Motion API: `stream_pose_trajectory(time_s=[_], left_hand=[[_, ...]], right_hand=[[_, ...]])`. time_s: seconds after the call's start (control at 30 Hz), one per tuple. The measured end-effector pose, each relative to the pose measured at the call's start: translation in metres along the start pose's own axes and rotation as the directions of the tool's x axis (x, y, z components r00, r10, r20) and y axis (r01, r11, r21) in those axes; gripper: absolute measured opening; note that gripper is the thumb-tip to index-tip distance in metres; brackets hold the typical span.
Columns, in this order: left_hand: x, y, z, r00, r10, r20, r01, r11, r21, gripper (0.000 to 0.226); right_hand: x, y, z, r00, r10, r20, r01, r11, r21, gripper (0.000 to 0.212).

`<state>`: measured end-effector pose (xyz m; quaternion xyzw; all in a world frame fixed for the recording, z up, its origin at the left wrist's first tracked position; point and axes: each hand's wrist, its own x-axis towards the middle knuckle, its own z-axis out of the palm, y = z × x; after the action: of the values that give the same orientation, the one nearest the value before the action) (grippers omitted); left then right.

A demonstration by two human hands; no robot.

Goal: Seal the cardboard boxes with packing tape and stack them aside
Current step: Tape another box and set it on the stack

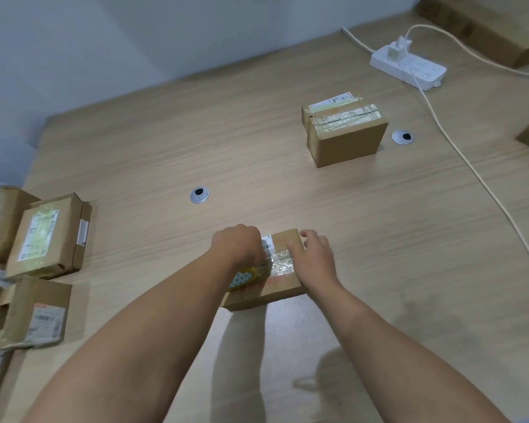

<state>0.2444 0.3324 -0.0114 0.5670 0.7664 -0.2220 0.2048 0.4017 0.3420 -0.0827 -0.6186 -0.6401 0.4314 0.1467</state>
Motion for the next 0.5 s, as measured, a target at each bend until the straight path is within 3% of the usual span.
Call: stream_pose_trajectory(time_s=[0.1, 0.23, 0.33, 0.5], left_hand=[[-0.005, -0.004, -0.003, 1.000, -0.022, 0.001, 0.022, 0.998, -0.066, 0.023], [-0.012, -0.019, -0.002, 0.999, -0.015, -0.034, 0.008, 0.979, -0.206, 0.023], [-0.017, -0.028, 0.001, 0.997, 0.007, -0.075, -0.030, 0.949, -0.315, 0.021], [-0.028, -0.053, 0.016, 0.996, 0.054, -0.072, -0.087, 0.787, -0.611, 0.026]], right_hand=[[-0.003, -0.001, 0.014, 0.997, 0.018, 0.081, -0.018, 1.000, -0.002, 0.053], [-0.008, -0.001, 0.018, 0.996, 0.058, 0.063, -0.057, 0.998, -0.025, 0.054], [-0.005, -0.007, 0.016, 0.995, 0.092, 0.033, -0.087, 0.986, -0.139, 0.049], [0.002, -0.025, 0.018, 0.999, -0.004, -0.034, -0.008, 0.936, -0.352, 0.046]])
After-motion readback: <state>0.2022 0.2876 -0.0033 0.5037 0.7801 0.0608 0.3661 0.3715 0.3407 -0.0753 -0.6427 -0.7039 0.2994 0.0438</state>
